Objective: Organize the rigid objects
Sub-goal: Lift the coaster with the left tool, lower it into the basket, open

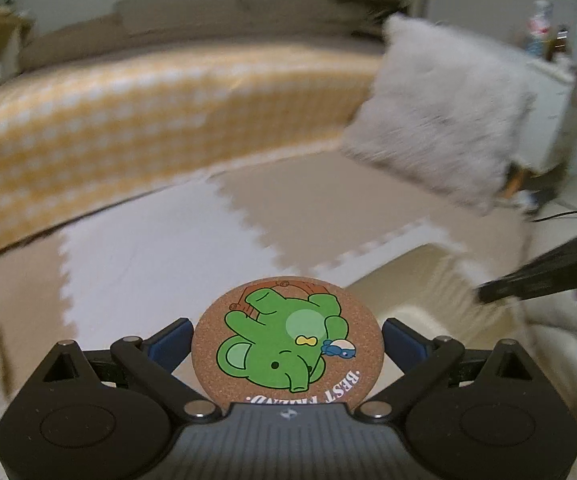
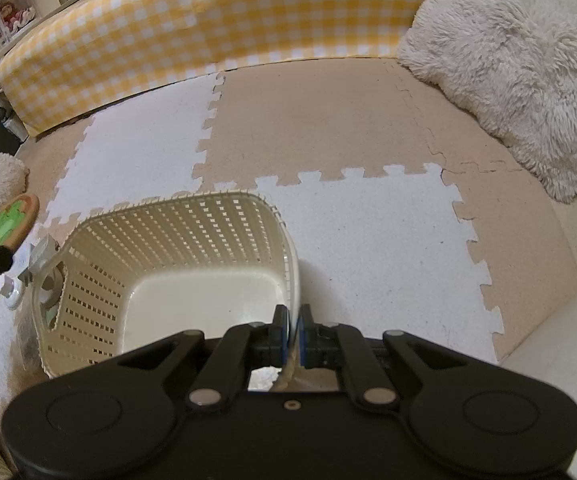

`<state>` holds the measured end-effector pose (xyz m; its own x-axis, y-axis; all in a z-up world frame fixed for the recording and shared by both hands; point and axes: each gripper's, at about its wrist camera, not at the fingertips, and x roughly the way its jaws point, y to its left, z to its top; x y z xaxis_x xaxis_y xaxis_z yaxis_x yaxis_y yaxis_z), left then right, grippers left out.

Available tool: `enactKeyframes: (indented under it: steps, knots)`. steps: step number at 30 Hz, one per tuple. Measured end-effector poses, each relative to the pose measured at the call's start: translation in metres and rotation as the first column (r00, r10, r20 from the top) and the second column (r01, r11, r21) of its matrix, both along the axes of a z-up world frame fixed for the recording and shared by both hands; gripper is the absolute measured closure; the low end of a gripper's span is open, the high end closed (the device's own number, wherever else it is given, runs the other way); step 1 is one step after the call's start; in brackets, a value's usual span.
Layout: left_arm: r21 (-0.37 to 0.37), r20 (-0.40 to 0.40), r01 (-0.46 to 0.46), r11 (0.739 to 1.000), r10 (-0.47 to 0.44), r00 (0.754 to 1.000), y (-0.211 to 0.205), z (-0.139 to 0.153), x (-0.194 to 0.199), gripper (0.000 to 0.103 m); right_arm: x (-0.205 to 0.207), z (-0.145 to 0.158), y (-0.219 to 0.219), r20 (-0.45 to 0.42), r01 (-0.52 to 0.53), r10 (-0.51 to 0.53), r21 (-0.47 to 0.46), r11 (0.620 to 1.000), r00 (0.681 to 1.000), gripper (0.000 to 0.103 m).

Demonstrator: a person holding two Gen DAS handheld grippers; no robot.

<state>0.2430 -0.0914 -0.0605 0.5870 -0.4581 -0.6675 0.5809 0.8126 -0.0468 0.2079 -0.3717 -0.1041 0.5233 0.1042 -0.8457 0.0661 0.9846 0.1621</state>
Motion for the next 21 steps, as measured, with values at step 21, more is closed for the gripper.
enactKeyframes:
  steps: [21]
  knots:
    - [0.015,-0.004,0.208,0.978,-0.208,0.978,-0.082,-0.046,-0.016,0.004,0.0,0.001,0.003,-0.001,0.011,-0.011,-0.01,1.0,1.0,0.097]
